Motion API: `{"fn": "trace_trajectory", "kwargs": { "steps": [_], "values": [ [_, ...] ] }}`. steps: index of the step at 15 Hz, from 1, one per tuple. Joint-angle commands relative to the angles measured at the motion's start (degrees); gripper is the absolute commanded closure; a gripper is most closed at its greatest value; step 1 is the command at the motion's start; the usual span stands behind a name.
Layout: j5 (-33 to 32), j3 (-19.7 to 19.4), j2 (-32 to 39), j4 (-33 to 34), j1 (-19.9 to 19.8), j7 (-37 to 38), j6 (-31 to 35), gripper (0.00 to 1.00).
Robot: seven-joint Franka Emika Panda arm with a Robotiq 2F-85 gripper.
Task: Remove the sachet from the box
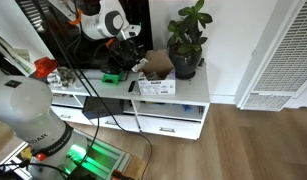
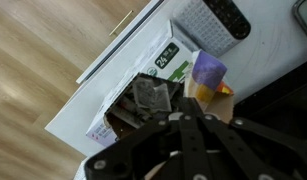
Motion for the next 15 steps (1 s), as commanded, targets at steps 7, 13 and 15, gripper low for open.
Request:
{"fn": "trace_trajectory", "kwargs": {
  "steps": [7, 13, 15],
  "values": [
    [6.0, 14.9, -10.7, -10.5, -8.8, -12.2, -0.7, 0.99],
    [6.2, 14.6, -8.7, -9.6, -9.6, -13.2, 0.0, 1.0],
    [12.7, 15.7, -5.8, -9.0, -9.1, -20.8, -0.1, 1.0]
  ]
}}
